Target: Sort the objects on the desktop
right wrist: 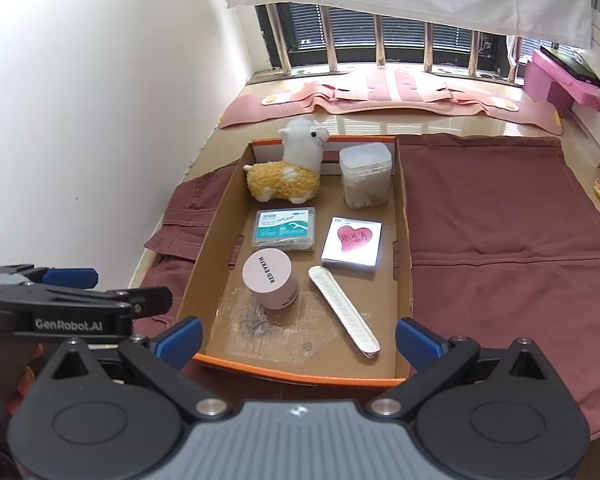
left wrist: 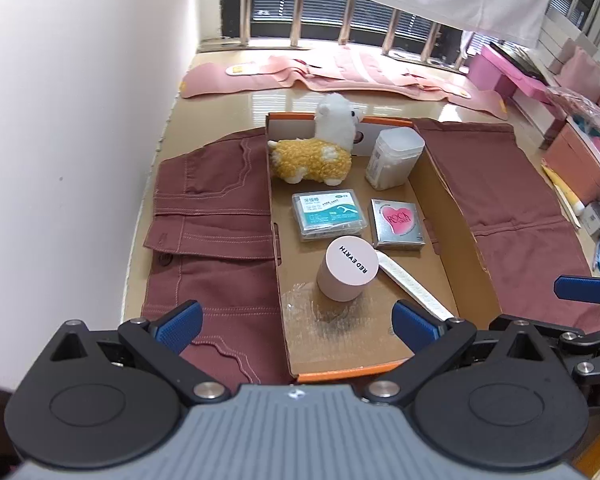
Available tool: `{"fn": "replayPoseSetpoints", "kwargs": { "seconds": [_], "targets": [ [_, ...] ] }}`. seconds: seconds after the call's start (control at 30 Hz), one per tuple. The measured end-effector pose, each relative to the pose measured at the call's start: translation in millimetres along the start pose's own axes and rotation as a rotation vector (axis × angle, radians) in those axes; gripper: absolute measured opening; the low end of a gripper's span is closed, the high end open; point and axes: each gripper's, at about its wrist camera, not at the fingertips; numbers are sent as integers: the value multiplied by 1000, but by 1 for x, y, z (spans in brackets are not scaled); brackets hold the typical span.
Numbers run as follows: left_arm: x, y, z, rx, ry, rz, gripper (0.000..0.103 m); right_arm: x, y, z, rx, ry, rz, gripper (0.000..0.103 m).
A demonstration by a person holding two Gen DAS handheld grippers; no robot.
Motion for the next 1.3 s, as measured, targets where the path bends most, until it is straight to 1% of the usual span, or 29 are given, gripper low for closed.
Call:
{"fn": "replayPoseSetpoints", "kwargs": {
  "seconds": [0.13,0.27,0.4,0.67,0.8,0.93,1.0,1.17,1.3],
  "targets": [
    [7,10,15,24,-27,14,103,10,1,7,32,-16,4,103],
    [13,20,31,86,-49,25,103,23,2,15,58,-28,13,103],
    [18,25,43,121,-67,31,103,33,4,18,92,-32,21,103],
    [31,33,51,177,-114,49,103,40,9,17,110,-35,7,103],
    [34,39,51,166,-131,49,103,45,13,13,113,-21,10,103],
    [34,42,48,138,-178,49,103,47,17,9,91,6,15,103],
    [35,43,43,126,-189,49,103,45,19,8,71,20,12,103],
    [39,44,30,108,-163,43,103,39,21,6,15,49,-3,103],
    [40,43,25,82,-134,35,103,37,22,4,-21,57,-1,103]
  ]
}}
Point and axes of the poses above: each gripper's, at about its wrist camera, not at the fingertips, and x roughly against the way its jaws point, z to its right, y to its underside, and after that the axes turned 13 degrees about -z, right-handed
